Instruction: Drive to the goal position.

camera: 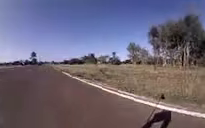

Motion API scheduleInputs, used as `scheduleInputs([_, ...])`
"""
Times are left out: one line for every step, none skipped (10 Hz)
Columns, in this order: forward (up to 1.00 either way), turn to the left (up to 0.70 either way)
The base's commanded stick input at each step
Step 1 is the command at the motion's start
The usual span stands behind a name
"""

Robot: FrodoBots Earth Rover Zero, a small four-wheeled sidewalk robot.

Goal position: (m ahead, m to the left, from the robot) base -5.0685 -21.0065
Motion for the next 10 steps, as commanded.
scheduleInputs([0.0,-1.0])
scheduleInputs([0.0,-1.0])
scheduleInputs([0.0,-1.0])
scheduleInputs([0.0,-1.0])
scheduleInputs([0.0,-1.0])
scheduleInputs([0.0,-1.0])
scheduleInputs([0.0,-1.0])
scheduleInputs([0.0,-1.0])
scheduleInputs([0.0,-1.0])
scheduleInputs([0.0,-1.0])
